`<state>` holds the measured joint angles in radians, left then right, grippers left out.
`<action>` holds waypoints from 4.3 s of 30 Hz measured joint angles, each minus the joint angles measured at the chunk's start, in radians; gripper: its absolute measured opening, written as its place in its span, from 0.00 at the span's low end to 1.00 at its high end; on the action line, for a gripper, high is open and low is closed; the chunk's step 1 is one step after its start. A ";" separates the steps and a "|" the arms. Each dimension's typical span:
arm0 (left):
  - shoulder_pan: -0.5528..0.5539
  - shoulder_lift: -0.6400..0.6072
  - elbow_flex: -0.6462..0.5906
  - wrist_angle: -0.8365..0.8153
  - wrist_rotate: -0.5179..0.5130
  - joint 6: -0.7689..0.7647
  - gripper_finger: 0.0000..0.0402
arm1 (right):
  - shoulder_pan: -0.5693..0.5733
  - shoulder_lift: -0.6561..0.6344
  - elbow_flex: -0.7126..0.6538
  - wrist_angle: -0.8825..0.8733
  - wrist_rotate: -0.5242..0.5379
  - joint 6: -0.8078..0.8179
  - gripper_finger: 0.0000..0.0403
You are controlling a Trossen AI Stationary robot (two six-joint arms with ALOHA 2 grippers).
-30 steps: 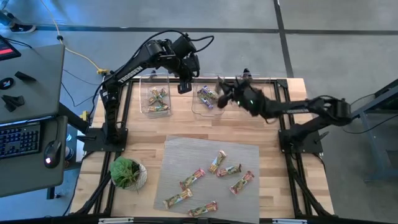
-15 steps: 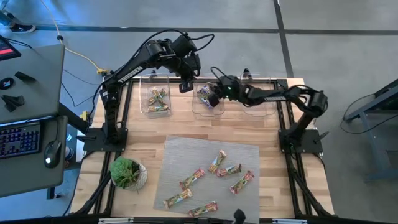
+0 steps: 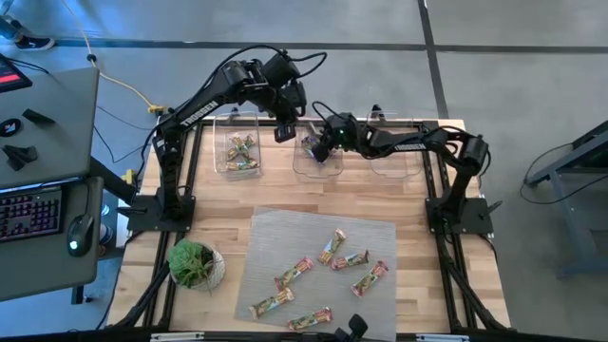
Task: Pick and place Granola Bars by type
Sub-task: Put the blue granola bar into the middle transparent bin, then put the top left red granola bar into the right transparent bin
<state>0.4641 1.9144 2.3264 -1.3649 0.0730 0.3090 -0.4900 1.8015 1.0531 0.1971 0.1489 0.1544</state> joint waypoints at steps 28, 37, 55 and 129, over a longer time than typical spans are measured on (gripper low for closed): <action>-0.277 -0.090 -0.151 -0.197 0.133 -0.232 0.21 | 0.189 -0.432 0.061 -0.370 0.058 -0.263 0.33; -0.440 -0.163 -0.698 0.167 0.005 -0.449 0.21 | 0.391 -0.687 -0.041 -0.709 0.344 0.005 0.33; -0.741 -0.160 -1.144 0.903 0.104 -0.790 0.21 | 0.762 -0.919 -0.723 0.275 0.418 -0.072 0.33; -0.897 0.209 -0.859 0.748 -0.238 -1.095 0.36 | 0.752 -0.920 -0.773 0.334 0.230 -0.320 0.33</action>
<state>-0.4326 2.1235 1.4672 -0.6170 -0.1654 -0.7863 0.2623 0.8817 0.2801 0.5311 0.3785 -0.1654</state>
